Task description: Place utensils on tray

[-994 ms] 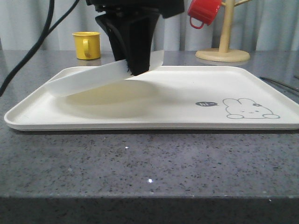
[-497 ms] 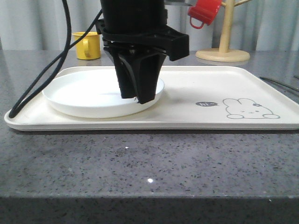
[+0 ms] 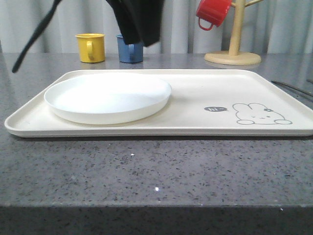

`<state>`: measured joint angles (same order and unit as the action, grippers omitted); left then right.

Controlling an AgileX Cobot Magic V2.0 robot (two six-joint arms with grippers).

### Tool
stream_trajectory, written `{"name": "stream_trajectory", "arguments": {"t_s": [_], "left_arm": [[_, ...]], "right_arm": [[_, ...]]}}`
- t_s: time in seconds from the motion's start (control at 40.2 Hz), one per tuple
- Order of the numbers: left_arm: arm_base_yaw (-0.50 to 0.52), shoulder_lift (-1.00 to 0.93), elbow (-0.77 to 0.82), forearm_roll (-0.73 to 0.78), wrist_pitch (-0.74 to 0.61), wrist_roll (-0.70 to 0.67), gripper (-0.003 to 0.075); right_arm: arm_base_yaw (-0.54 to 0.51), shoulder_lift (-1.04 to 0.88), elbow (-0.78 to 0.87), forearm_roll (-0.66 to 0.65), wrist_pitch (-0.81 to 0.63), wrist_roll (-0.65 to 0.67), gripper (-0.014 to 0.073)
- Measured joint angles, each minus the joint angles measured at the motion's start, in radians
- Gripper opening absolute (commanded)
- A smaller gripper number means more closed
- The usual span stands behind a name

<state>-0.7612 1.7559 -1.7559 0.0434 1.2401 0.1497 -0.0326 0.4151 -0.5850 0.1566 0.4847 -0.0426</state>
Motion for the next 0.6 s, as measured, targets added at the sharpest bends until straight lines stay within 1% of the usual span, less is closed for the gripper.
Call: {"name": "stream_trajectory", "arguments": {"t_s": [0.174,0.298,0.472,0.522,0.597], "left_arm": [[0.123,-0.091,0.023,0.01,0.002,0.0,-0.0018],[0.236,-0.183,0.096,0.012,0.002,0.0,-0.0018],[0.449,-0.354,0.283,0.01,-0.002,0.0,-0.0018],[0.512,-0.409,0.348,0.002,-0.019,0.0,-0.0018],[0.592,-0.494,0.446,-0.02,-0.081,0.0,-0.0018]], "right_arm": [[0.0,0.0,0.0,0.0,0.0,0.0,0.0645],[0.0,0.0,0.0,0.0,0.0,0.0,0.0645],[0.0,0.0,0.0,0.0,0.0,0.0,0.0645],[0.0,0.0,0.0,0.0,0.0,0.0,0.0645],[0.0,0.0,0.0,0.0,0.0,0.0,0.0645]]}}
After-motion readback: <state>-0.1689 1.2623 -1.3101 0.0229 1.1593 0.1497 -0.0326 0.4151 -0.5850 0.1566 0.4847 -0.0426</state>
